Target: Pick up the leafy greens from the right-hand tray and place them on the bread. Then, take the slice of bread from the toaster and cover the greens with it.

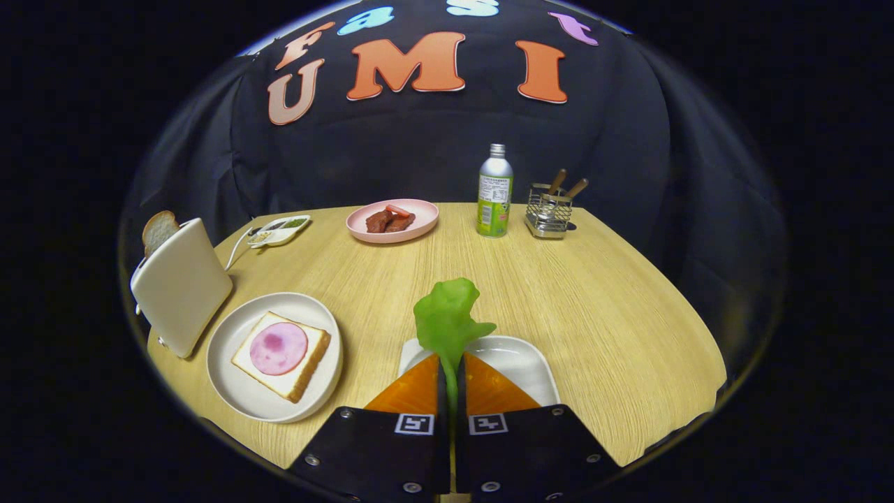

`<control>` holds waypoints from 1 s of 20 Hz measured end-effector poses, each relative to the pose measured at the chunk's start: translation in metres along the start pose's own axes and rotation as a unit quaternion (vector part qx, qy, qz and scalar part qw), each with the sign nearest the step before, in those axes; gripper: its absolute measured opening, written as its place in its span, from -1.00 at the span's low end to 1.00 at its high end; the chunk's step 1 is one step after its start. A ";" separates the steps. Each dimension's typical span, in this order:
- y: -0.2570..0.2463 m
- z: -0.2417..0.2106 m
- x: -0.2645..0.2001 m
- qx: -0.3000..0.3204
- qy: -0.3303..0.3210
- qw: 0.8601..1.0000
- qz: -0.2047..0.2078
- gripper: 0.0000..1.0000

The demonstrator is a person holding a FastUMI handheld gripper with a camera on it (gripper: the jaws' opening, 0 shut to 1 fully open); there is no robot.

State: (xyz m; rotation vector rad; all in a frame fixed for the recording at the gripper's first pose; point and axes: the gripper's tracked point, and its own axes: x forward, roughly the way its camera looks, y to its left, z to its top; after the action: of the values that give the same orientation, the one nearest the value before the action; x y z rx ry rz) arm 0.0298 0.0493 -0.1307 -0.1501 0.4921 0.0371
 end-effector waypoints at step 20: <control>0.140 0.006 0.000 -0.058 0.011 0.991 0.116 -0.92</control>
State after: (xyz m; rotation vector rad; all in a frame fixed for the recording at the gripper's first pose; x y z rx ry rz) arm 0.0230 0.1888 -0.1445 -0.2068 0.5282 0.2926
